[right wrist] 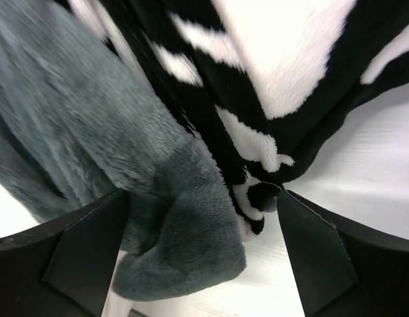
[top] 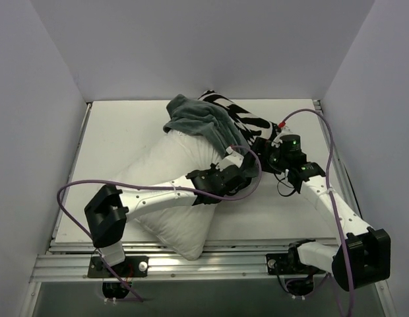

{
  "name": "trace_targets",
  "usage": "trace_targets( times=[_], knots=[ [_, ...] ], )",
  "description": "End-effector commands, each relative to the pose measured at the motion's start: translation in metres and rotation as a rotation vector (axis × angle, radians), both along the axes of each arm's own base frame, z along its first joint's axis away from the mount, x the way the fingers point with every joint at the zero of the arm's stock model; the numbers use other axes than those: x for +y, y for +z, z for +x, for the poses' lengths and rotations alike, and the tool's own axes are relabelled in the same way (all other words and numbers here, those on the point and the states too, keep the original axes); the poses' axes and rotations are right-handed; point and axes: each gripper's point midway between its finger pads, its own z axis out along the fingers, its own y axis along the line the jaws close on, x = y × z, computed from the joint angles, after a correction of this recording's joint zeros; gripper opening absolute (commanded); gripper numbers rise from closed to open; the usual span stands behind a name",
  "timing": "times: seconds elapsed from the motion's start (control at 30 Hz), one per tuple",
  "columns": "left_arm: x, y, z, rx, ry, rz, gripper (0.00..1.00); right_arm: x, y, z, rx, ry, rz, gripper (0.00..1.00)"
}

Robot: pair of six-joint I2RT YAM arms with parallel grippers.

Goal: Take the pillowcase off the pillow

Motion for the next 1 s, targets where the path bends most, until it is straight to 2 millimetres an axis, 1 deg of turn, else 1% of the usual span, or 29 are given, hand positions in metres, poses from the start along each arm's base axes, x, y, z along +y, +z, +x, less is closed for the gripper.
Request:
trace_targets(
  times=[0.0, 0.03, 0.07, 0.1, 0.13, 0.17, 0.23, 0.37, 0.47, 0.5, 0.53, 0.57, 0.6, 0.63, 0.67, 0.7, 0.73, 0.77, 0.8, 0.83, 0.87, 0.9, 0.93, 0.97],
  knots=[
    [0.018, 0.007, 0.001, 0.056, 0.024, -0.034, 0.02, 0.022, -0.002, -0.005, -0.010, 0.103, 0.051, 0.89],
    [0.019, 0.012, 0.002, 0.056, 0.020, -0.047, 0.02, 0.025, -0.006, -0.007, 0.002, 0.112, 0.048, 0.89],
    [0.018, 0.023, 0.002, 0.052, 0.010, -0.073, 0.02, 0.028, -0.009, -0.008, 0.008, 0.124, 0.044, 0.89],
    [0.018, 0.029, 0.003, 0.049, 0.007, -0.089, 0.02, 0.032, -0.009, -0.007, 0.003, 0.134, 0.045, 0.89],
    [0.018, 0.033, 0.003, 0.050, 0.001, -0.098, 0.02, 0.043, -0.011, -0.009, 0.000, 0.164, 0.046, 0.89],
    [0.019, 0.039, 0.003, 0.048, -0.008, -0.109, 0.02, 0.049, -0.010, -0.008, -0.011, 0.175, 0.047, 0.89],
    [0.021, 0.047, 0.005, 0.045, -0.010, -0.121, 0.02, 0.057, -0.016, -0.007, 0.000, 0.179, 0.038, 0.89],
    [0.027, 0.059, 0.005, 0.035, -0.011, -0.130, 0.02, 0.063, -0.020, 0.001, -0.017, 0.181, 0.043, 0.88],
    [0.033, 0.065, 0.004, 0.036, -0.008, -0.143, 0.02, 0.066, -0.027, 0.008, -0.015, 0.197, 0.036, 0.77],
    [0.035, 0.066, 0.003, 0.036, -0.006, -0.147, 0.02, 0.068, -0.026, 0.010, -0.018, 0.204, 0.035, 0.62],
    [0.041, 0.070, 0.004, 0.035, 0.003, -0.154, 0.02, 0.069, -0.032, 0.013, -0.007, 0.207, 0.031, 0.49],
    [0.046, 0.073, 0.004, 0.031, 0.010, -0.157, 0.02, 0.069, -0.032, 0.016, -0.008, 0.203, 0.026, 0.36],
    [0.051, 0.075, 0.005, 0.031, 0.018, -0.157, 0.02, 0.068, -0.030, 0.020, -0.013, 0.199, 0.022, 0.13],
    [0.060, 0.083, 0.004, 0.024, 0.028, -0.168, 0.02, 0.066, -0.035, 0.023, 0.002, 0.190, 0.012, 0.04],
    [0.071, 0.085, 0.008, 0.024, 0.052, -0.167, 0.02, 0.061, -0.034, 0.029, -0.001, 0.166, -0.004, 0.00],
    [0.078, 0.086, 0.009, 0.027, 0.061, -0.165, 0.02, 0.053, -0.033, 0.037, -0.001, 0.133, -0.015, 0.00],
    [0.090, 0.093, 0.008, 0.023, 0.064, -0.163, 0.02, 0.045, -0.027, 0.046, -0.003, 0.102, -0.026, 0.00],
    [0.105, 0.093, 0.013, 0.028, 0.094, -0.151, 0.02, 0.030, -0.024, 0.057, -0.007, 0.043, -0.051, 0.00],
    [0.119, 0.092, 0.012, 0.039, 0.115, -0.123, 0.02, 0.005, -0.021, 0.070, 0.002, -0.054, -0.064, 0.00],
    [0.130, 0.099, 0.011, 0.030, 0.134, -0.123, 0.02, -0.012, -0.012, 0.081, 0.014, -0.125, -0.096, 0.00],
    [0.141, 0.101, 0.012, 0.026, 0.156, -0.110, 0.02, -0.029, -0.006, 0.089, 0.018, -0.194, -0.134, 0.00],
    [0.156, 0.104, 0.016, 0.015, 0.192, -0.099, 0.02, -0.058, 0.001, 0.099, 0.003, -0.319, -0.214, 0.00],
    [0.168, 0.111, 0.013, 0.003, 0.207, -0.102, 0.02, -0.078, 0.004, 0.103, 0.023, -0.387, -0.256, 0.00],
    [0.176, 0.116, 0.013, -0.008, 0.216, -0.099, 0.02, -0.090, 0.032, 0.116, -0.032, -0.444, -0.264, 0.00]
  ],
)
